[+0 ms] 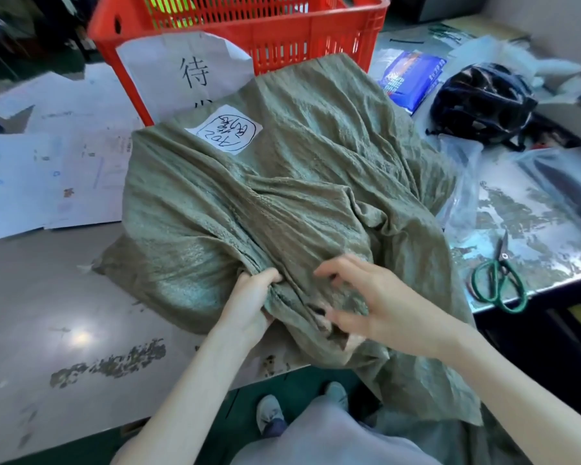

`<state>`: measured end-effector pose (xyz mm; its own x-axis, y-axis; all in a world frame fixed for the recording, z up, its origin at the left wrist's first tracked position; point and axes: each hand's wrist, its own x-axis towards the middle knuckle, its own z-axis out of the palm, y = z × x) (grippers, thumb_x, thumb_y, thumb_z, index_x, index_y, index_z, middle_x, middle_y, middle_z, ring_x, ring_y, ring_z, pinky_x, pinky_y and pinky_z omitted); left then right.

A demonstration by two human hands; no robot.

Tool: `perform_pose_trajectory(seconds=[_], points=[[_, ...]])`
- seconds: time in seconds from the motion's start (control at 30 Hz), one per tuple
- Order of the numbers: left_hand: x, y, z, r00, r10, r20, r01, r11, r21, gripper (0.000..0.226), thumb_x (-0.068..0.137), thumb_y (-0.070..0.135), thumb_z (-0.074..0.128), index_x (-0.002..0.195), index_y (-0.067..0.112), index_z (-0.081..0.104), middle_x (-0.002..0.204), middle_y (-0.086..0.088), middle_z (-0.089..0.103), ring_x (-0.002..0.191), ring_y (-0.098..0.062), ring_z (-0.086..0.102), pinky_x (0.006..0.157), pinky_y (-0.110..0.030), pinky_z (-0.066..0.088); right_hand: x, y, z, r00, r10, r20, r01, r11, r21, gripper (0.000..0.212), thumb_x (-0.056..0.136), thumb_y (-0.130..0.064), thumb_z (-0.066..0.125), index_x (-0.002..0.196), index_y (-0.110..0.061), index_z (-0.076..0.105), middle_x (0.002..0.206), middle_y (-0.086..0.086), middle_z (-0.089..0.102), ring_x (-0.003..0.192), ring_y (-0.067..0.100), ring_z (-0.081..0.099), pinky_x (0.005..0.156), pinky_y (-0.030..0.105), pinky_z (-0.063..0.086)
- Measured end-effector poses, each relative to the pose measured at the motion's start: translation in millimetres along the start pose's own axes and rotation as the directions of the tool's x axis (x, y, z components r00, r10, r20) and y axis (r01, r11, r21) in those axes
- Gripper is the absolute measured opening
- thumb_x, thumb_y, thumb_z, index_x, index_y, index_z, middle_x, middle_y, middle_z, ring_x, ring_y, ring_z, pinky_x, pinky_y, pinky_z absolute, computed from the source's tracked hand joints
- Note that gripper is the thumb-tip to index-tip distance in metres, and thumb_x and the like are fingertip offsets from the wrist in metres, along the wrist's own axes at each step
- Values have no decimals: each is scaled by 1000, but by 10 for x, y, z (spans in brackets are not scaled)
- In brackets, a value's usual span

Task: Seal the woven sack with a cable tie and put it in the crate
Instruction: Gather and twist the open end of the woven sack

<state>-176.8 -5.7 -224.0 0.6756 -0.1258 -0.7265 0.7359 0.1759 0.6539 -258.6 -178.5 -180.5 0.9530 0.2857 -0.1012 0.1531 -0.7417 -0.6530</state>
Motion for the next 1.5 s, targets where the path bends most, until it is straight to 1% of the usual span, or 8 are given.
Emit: perform_pose_trajectory(seconds=[0.13, 0.27, 0.43, 0.53, 0.63, 1.03, 1.33, 1.5], points=[[-56, -13, 14, 1000, 26, -2, -26, 1000, -13, 24, 88, -9, 48, 105, 7, 45, 101, -18, 57, 85, -33, 62, 69, -41, 49, 149, -74, 53, 973, 75, -220, -96, 991, -90, 55, 88, -35, 60, 135, -22, 34, 129, -8, 39, 113, 15, 47, 88, 33, 47], [-123, -17, -64, 991, 82, 103, -76, 995, -59, 42, 81, -17, 41, 121, -9, 51, 105, -29, 63, 84, -38, 66, 67, -43, 55, 290, -89, 266, 962, 169, -216, -191, 978, -83, 73, 83, -39, 64, 140, -20, 23, 135, -2, 36, 123, 15, 39, 95, 31, 42], [-142, -40, -111, 988, 73, 139, -57, 992, -117, 49, 74, -13, 48, 122, -7, 51, 116, -34, 61, 93, -44, 67, 79, -55, 54, 344, -105, 412, 932, 173, -318, -160, 985, 68, 41, 84, -11, 59, 118, -18, 39, 101, -5, 51, 90, 15, 51, 72, 28, 41], [-204, -39, -91, 986, 8, 167, -6, 1000, -12, 20, 81, 0, 50, 90, -5, 67, 80, -20, 65, 64, -28, 66, 56, -32, 54, 365, -168, 397, 951, 117, -287, -86, 989, 120, 31, 79, -6, 57, 106, -17, 45, 90, -4, 56, 80, 16, 52, 68, 33, 44], [-231, -41, -67, 958, -42, 284, 29, 998, 48, 40, 86, 12, 45, 54, 11, 70, 56, -5, 62, 48, -18, 59, 47, -27, 45, 386, -224, 393, 966, 71, -247, -29, 985, 170, 27, 75, -6, 57, 98, -16, 48, 79, -2, 55, 72, 15, 50, 63, 35, 42], [-289, 175, -111, 888, 24, 459, 74, 978, -195, 42, 75, 28, 45, 56, -2, 68, 60, -19, 65, 53, -28, 65, 57, -29, 57, 348, -454, 501, 983, 117, -139, -10, 801, 598, 27, 72, 3, 59, 89, -15, 48, 63, -7, 42, 56, 9, 34, 54, 28, 29], [-53, 165, -72, 929, -4, 369, 2, 1000, 7, 22, 76, 29, 69, 73, 8, 67, 58, -7, 63, 49, -21, 58, 50, -27, 49, 279, -486, 404, 991, 89, -102, -24, 858, 513, 22, 81, -3, 61, 99, -11, 51, 78, 12, 56, 62, 10, 46, 59, 24, 40], [3, 106, -95, 951, 61, 302, -92, 992, 89, 27, 67, 34, 67, 81, 12, 64, 61, -2, 65, 64, -22, 57, 62, -33, 45, 224, -510, 183, 922, -55, -383, 161, 954, 252, 19, 83, 2, 58, 99, -9, 57, 83, 2, 60, 75, 14, 57, 69, 30, 49]])
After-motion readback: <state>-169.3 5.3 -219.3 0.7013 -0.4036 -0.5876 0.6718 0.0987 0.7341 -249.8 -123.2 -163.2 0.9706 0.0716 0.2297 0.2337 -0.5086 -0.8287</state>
